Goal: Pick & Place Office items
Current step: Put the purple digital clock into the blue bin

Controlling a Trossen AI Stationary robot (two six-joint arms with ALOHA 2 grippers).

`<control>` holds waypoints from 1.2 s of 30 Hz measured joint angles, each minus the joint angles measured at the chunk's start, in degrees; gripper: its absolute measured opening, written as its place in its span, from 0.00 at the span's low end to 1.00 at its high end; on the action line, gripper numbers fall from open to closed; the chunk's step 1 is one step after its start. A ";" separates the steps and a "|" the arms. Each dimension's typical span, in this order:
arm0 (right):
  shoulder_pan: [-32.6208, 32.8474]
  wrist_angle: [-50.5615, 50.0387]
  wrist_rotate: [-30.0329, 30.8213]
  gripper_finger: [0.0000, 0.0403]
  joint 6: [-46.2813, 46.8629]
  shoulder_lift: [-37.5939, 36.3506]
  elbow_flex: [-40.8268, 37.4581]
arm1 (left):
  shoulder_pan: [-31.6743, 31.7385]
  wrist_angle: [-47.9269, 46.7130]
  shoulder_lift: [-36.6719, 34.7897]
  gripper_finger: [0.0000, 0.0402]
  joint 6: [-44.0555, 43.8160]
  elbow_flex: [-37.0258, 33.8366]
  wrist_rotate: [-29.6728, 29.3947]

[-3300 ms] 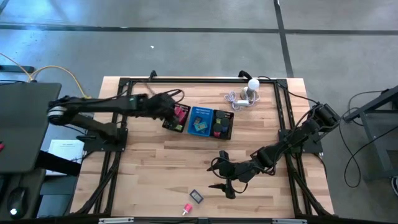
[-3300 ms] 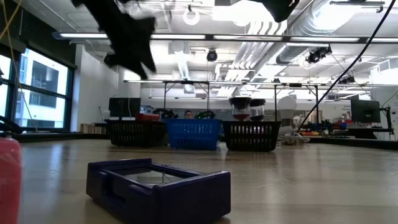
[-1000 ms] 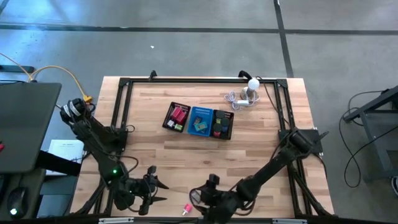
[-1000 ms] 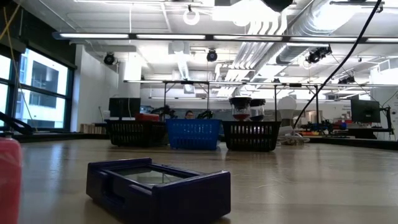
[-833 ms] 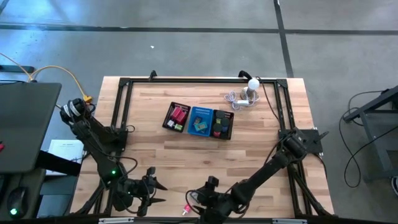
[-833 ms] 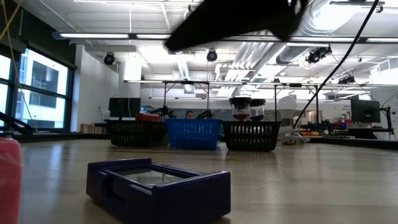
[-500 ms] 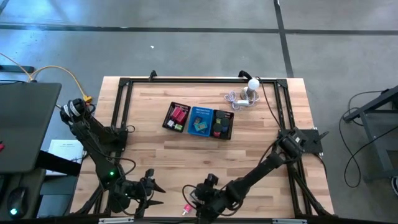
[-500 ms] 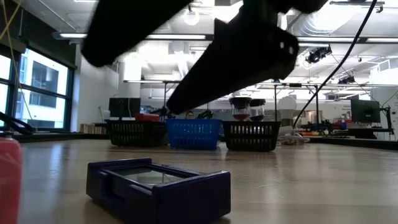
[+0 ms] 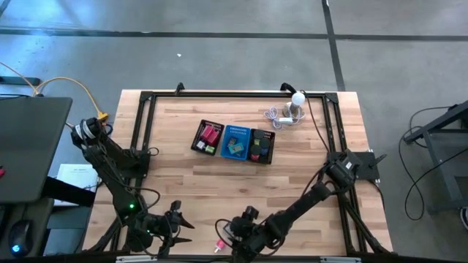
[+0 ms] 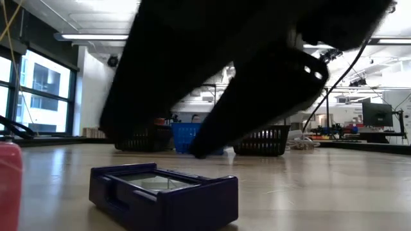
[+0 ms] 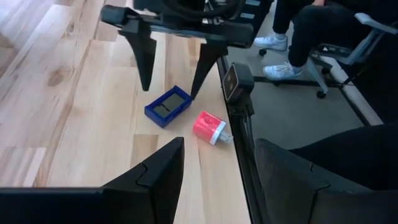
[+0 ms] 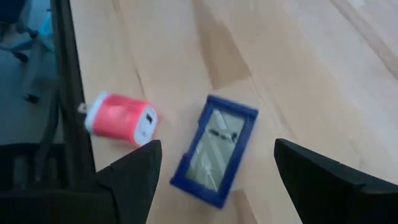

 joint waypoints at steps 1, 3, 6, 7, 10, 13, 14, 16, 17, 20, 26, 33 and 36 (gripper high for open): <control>-0.03 0.37 0.07 0.75 -0.05 0.00 0.02 | 0.00 0.13 0.06 0.48 0.00 0.00 0.03; -0.16 0.37 0.16 0.75 0.11 -0.04 0.07 | 0.00 0.15 0.09 0.48 0.01 0.00 0.02; -0.17 0.35 -0.37 0.75 -0.78 -0.04 0.07 | 0.00 0.60 0.09 0.48 0.20 0.00 -0.02; -0.13 0.44 -0.83 0.75 -0.93 0.08 0.07 | 0.00 0.84 0.09 0.48 0.41 0.00 -0.03; -0.12 0.52 -1.50 0.75 -1.11 1.04 0.02 | 0.00 0.83 0.09 0.48 0.45 0.00 -0.09; -0.13 1.98 -1.97 0.75 -1.34 2.34 0.07 | 0.00 0.86 0.09 0.48 0.47 0.00 -0.09; -0.13 2.04 -2.21 0.75 -1.96 2.54 0.07 | 0.00 0.83 0.09 0.48 0.47 0.00 -0.11; -0.12 2.75 -2.24 0.75 -2.53 3.20 0.13 | 0.00 0.86 0.09 0.48 0.47 0.00 -0.13; -0.10 2.77 -1.90 0.75 -2.55 3.32 0.14 | 0.00 0.85 0.09 0.48 0.48 0.00 -0.13; -0.11 2.50 -1.42 0.74 -2.55 4.00 0.28 | 0.00 0.91 0.09 0.48 0.49 0.00 -0.13; -0.46 0.29 -1.57 0.60 -0.96 4.07 0.30 | 0.00 1.04 0.09 0.48 0.49 0.00 -0.06; -0.55 -0.14 -2.37 0.32 -0.63 4.02 0.20 | 0.00 1.28 0.09 0.48 -0.01 0.00 0.02; -0.13 0.23 -1.73 0.32 -1.57 3.78 0.11 | 0.10 1.26 0.09 0.48 0.11 0.00 -0.04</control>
